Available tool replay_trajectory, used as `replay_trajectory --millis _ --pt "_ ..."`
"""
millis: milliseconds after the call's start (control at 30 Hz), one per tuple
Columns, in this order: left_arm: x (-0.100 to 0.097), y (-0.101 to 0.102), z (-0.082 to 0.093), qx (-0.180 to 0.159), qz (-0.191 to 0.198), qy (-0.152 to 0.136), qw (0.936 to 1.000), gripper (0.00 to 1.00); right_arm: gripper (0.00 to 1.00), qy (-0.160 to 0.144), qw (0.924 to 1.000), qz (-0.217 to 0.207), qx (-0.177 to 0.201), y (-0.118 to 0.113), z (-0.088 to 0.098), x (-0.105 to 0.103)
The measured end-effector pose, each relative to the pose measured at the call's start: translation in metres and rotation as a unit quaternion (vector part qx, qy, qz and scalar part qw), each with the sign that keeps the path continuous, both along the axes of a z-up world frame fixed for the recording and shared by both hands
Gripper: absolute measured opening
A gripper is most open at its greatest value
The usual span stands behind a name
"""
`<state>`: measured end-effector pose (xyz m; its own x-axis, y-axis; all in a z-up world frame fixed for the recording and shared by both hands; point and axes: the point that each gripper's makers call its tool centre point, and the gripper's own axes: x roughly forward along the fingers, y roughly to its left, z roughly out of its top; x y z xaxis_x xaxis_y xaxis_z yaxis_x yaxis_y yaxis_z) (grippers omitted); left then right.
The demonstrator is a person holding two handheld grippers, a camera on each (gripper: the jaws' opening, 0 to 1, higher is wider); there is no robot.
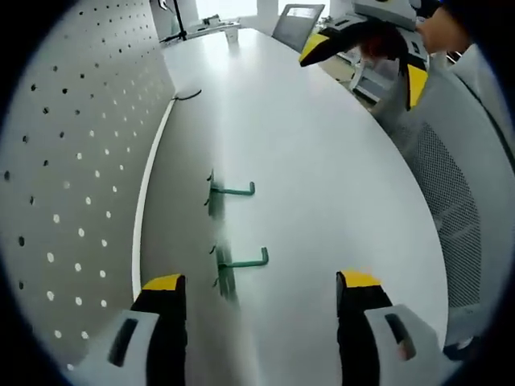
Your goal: Insert the hook assembly into the mounting plate slot until the hook locks in place.
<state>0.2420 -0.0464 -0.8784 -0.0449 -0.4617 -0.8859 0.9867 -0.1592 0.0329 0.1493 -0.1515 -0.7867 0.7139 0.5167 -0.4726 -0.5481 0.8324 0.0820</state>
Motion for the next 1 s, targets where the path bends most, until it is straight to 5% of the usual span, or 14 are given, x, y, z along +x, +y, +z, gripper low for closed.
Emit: replay_trajectory --millis 700,1000 --pt "-0.004 0.000 -0.007 0.001 0.000 0.015 0.9999 0.77 0.62 -0.003 0.9999 -0.009 0.006 -0.003 0.002 0.002" --pt "0.007 0.001 -0.004 -0.007 0.016 0.014 0.9998 0.57 0.61 -0.005 0.9998 -0.013 0.011 -0.004 0.005 0.003"
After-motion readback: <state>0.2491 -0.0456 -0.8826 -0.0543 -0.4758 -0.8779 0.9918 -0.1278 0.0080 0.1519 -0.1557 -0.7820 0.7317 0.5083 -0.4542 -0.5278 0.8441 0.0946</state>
